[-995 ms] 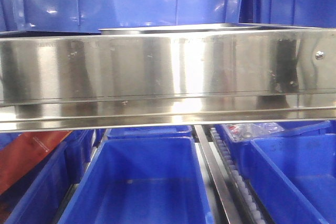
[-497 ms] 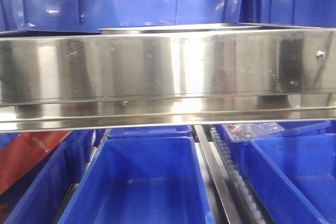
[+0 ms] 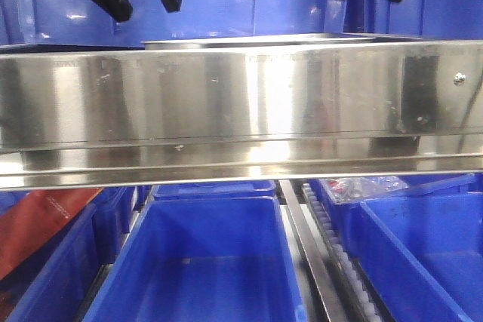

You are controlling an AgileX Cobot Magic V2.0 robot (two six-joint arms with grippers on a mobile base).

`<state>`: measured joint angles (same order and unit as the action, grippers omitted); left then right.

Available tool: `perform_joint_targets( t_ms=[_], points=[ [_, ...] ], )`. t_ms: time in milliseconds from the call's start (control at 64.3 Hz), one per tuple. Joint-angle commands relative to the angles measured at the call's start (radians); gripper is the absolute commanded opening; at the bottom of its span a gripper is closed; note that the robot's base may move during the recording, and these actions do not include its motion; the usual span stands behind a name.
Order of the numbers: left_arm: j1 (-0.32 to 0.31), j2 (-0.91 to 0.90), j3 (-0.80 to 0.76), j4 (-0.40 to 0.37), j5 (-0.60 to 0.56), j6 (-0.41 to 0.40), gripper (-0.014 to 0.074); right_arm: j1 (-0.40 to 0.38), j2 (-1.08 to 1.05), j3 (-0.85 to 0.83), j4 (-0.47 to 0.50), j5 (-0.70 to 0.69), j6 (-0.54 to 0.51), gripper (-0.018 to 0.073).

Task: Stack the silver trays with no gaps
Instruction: 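Close both grippers on opposite rims of the silver tray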

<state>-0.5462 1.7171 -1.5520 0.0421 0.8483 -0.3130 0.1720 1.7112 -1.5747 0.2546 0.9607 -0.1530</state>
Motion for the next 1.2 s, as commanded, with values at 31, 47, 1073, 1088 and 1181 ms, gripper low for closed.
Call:
perform_joint_targets(
  t_ms=[31,47,1073,1088,1181],
  points=[
    [-0.007,-0.004,-0.008,-0.002,-0.027,-0.005,0.0302,0.006,0.015,-0.011,0.020,-0.007,-0.008,0.0316],
    [-0.007,-0.004,-0.008,-0.002,-0.030,-0.005,0.0302,0.006,0.019,-0.011,0.020,-0.010,-0.008,0.0316],
    [-0.007,0.082,-0.008,0.008,-0.052,-0.005,0.0302,0.022,0.107,-0.011,0.018,-0.107,-0.008,0.0316],
    [-0.007,0.084,-0.008,0.008,-0.052,-0.005,0.0302,0.022,0.107,-0.011,0.018,-0.107,-0.008,0.0316],
    [-0.007,0.084,-0.008,0.008,-0.058,-0.005,0.0302,0.022,0.113,-0.011,0.018,-0.109,-0.008,0.0316]
  ],
)
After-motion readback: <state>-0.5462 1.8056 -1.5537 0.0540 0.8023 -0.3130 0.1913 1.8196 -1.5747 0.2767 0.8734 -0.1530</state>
